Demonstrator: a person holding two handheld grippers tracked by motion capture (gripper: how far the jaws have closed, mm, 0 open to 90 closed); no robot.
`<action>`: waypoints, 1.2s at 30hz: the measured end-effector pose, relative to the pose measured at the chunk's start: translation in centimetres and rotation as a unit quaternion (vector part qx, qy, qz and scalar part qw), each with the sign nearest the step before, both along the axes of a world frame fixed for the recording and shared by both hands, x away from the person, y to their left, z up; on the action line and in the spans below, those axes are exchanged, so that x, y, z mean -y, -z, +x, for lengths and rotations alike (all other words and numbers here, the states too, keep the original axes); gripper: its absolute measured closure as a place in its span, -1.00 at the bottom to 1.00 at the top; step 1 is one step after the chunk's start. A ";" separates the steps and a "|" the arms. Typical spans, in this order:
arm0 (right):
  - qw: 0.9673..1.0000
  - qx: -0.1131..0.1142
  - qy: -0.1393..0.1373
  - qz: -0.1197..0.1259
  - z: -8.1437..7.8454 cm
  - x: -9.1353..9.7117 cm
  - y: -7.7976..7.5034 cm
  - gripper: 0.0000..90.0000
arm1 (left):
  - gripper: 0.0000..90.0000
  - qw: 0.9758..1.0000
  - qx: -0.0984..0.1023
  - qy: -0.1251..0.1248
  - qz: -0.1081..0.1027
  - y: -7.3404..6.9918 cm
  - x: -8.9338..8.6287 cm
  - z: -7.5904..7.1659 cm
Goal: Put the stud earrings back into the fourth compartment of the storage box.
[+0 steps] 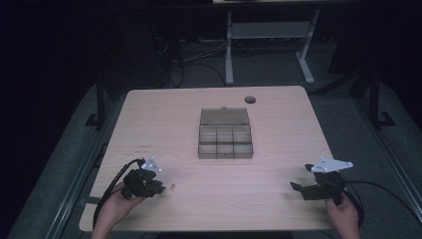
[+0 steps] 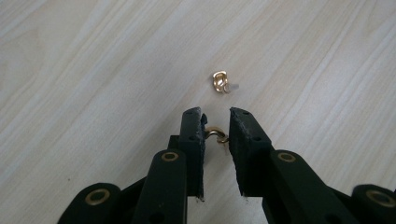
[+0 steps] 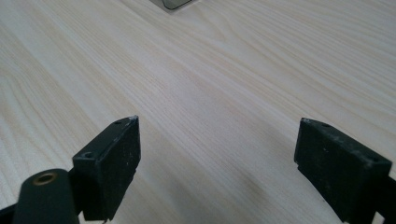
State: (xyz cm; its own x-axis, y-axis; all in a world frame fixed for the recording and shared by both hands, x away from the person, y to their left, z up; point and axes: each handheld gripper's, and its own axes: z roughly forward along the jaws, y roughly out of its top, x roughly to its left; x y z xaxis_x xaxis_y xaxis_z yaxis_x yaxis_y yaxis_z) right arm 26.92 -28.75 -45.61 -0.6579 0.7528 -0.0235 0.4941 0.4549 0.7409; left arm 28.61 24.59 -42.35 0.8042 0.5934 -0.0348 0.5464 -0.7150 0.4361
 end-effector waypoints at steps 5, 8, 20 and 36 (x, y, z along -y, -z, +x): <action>1.000 0.001 0.000 -0.001 0.0 0.0 0.0 -0.69 | 0.67 1.000 0.000 0.004 -0.003 -0.2 0.2 0.2; 1.000 -0.003 0.000 -0.002 0.0 0.0 0.1 -0.69 | 0.67 1.000 0.000 0.008 -0.002 -0.5 0.5 0.6; 1.000 -0.007 0.001 0.000 0.1 0.1 0.4 -0.69 | 0.67 0.999 -0.005 0.034 -0.019 -1.9 2.5 2.7; 1.000 -0.007 -0.008 -0.004 0.0 -0.3 0.5 -0.69 | 0.67 0.999 -0.011 0.038 -0.027 -3.5 5.8 6.8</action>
